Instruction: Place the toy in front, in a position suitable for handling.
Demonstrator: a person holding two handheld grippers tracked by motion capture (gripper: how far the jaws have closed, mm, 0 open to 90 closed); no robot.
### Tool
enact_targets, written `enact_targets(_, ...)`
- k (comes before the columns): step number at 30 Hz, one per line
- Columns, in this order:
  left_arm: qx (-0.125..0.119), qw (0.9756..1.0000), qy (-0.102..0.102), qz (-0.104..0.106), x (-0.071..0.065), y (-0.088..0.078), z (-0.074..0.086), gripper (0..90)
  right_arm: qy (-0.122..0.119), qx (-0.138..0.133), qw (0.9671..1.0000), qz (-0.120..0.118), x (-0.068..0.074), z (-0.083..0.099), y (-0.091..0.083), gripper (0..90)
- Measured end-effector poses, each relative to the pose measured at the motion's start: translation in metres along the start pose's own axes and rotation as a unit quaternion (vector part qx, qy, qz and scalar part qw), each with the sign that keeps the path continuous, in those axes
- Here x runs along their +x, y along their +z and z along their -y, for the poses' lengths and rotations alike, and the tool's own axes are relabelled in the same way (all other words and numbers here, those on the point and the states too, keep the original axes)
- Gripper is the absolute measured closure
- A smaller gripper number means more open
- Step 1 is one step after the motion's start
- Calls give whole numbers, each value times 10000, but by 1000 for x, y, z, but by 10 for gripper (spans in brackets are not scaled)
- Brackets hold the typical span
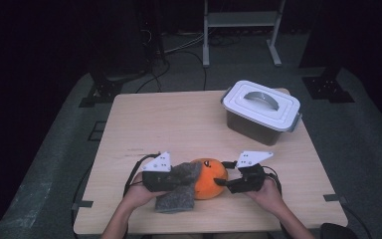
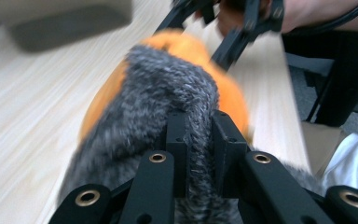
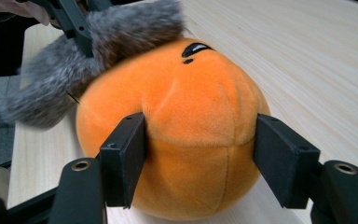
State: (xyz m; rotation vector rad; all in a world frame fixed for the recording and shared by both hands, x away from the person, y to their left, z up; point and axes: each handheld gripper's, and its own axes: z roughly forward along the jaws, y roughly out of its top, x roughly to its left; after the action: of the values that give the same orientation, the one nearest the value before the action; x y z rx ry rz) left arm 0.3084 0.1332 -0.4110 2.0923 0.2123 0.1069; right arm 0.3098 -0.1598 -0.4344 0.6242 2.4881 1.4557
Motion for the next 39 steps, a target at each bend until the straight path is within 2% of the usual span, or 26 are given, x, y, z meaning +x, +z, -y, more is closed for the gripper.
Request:
enact_targets(2, 34, 10000, 29, 16, -1, 3, 0, 793, -135, 46, 9999, 83, 4, -2, 1, 346)
enact_targets(4, 52, 10000, -32, 10, 2, 2, 4, 795, -171, 72, 9998, 65, 3, -1, 0, 325)
enact_targets(6, 67, 9999, -95, -50, 6, -3, 8, 795, -73, -11, 9999, -98, -1, -1, -3, 315)
enact_targets(10, 16, 9996, -241, -131, 11, -11, 14, 794, 264, -237, 9986, -396, -10, -1, -9, 394)
enact_targets(14, 40, 9997, -203, -157, 9, -10, 10, 794, 179, -164, 9992, -306, -6, -1, -4, 460)
enact_targets(16, -20, 9998, -145, -158, 5, -9, 2, 794, 131, -154, 9994, -264, -2, -4, -4, 483)
enact_targets(20, -260, 9997, 31, 27, -5, -5, -14, 794, -102, -232, 9994, -241, 9, -9, -1, 498)
enact_targets(23, -129, 9998, 181, -9, -10, 0, -18, 794, -315, -214, 9990, -221, 17, -11, 2, 497)
enact_targets(25, -153, 9998, 107, 21, -7, -1, -14, 794, -295, -177, 9991, -249, 16, -10, 2, 499)
enact_targets(30, -112, 9995, -159, -252, 6, -13, 0, 794, -197, -146, 9993, -298, 11, -7, 1, 504)
enact_targets(32, -219, 9990, -338, -199, 10, -15, 6, 793, -180, -165, 9991, -338, 9, -7, 0, 475)
enact_targets(35, -166, 9991, -358, -166, 10, -15, 7, 793, 8, -313, 9984, -479, 5, -9, -2, 424)
enact_targets(39, -133, 9993, -338, -94, 8, -13, 6, 794, 102, -258, 9988, -393, 4, -8, -1, 394)
